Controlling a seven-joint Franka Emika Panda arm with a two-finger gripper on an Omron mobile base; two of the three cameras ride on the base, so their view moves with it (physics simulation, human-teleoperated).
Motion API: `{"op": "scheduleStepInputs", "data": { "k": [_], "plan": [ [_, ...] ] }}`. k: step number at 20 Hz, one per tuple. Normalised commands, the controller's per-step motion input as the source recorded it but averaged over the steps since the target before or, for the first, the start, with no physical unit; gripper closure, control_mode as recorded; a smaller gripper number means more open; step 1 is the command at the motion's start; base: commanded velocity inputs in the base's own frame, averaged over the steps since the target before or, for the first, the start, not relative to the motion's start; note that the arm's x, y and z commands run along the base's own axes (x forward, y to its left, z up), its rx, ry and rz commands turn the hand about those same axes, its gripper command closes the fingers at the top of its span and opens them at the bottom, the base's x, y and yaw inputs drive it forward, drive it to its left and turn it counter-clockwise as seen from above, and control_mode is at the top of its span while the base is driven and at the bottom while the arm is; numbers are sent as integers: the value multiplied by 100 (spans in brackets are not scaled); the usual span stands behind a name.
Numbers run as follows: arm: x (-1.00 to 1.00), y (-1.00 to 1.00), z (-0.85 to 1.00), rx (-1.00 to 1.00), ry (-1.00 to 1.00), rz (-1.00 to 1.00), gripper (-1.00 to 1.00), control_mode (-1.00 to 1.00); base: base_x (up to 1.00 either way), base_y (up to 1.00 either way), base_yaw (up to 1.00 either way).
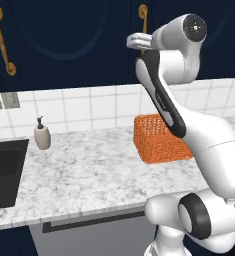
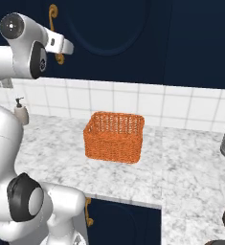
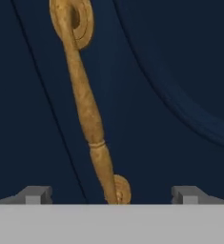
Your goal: Open the cabinet, pick up the bread from the cabinet and place it in the basket. Then move the basket to the dining counter.
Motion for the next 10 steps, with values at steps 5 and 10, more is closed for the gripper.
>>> {"op": "scheduleStepInputs", "data": {
  "k": [5, 10],
  "plan": [
    [66, 8, 3, 8, 0, 0, -100, -100, 0, 0, 0],
    [65, 17, 0, 6, 0, 0, -100, -100, 0, 0, 0]
  ]
}}
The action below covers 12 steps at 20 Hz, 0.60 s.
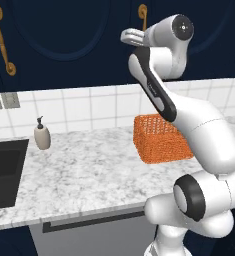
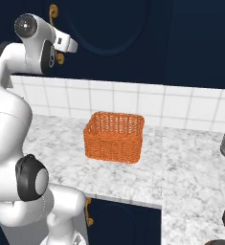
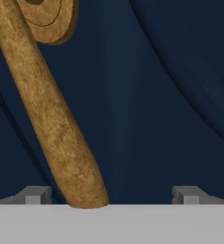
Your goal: Open the cabinet, pick up the bread from the cabinet and place it in the basket. Then move the basket to the dining counter.
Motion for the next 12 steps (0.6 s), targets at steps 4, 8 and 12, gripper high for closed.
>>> {"op": "scheduleStepInputs", "data": {
  "k": [4, 8, 12],
  "plan": [
    [59, 24, 0, 3, 0, 0, -100, -100, 0, 0, 0],
    [50, 6, -3, 1, -2, 0, 100, -100, 0, 0, 0],
    [65, 7, 2, 2, 3, 0, 100, -100, 0, 0, 0]
  ]
}}
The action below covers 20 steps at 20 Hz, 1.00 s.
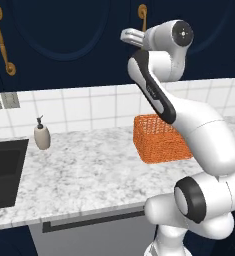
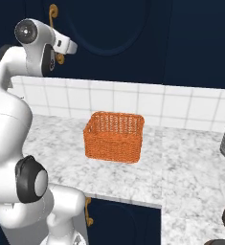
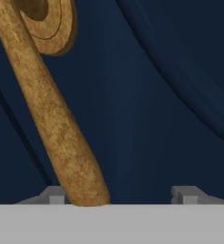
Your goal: Open the cabinet, pick up the bread from the cabinet and place it in the basket. Then move the basket to the dining counter.
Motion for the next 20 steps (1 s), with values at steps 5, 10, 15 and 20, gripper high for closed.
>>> {"op": "scheduleStepInputs", "data": {
  "k": [5, 10, 15, 20],
  "plan": [
    [-2, -1, 14, 10, 2, 0, 100, -100, 0, 0, 0],
    [-69, -26, 32, 14, 0, -1, 100, -100, 0, 0, 0],
    [-100, -54, 51, 20, 0, -5, 100, -100, 0, 0, 0],
    [-100, -64, 57, 21, 1, -7, 100, -100, 0, 0, 0]
  ]
}}
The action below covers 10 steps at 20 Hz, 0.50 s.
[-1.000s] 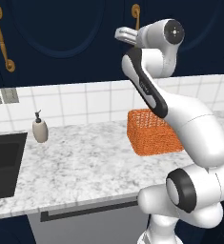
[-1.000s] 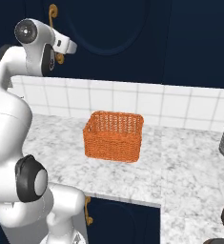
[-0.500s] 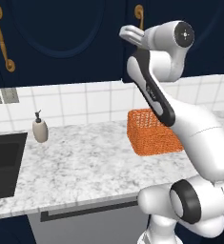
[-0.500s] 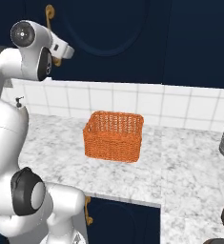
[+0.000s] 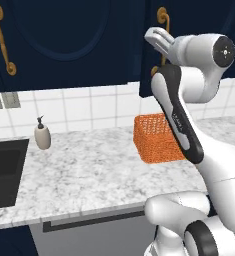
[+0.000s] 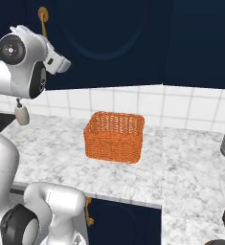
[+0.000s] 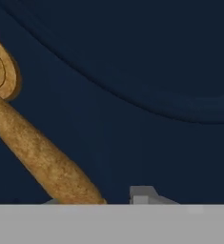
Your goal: Open the cabinet, pick up the bread from the cabinet and place it in the basket. Then move the basket to the dining counter.
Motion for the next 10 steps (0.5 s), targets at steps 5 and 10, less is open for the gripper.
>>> {"op": "scheduleStepInputs", "data": {
  "k": [5, 10],
  "plan": [
    [-100, -53, 44, 19, 3, -10, 100, -100, 0, 0, 0],
    [-100, -61, 35, 18, 1, -11, 100, -100, 0, 0, 0]
  ]
}}
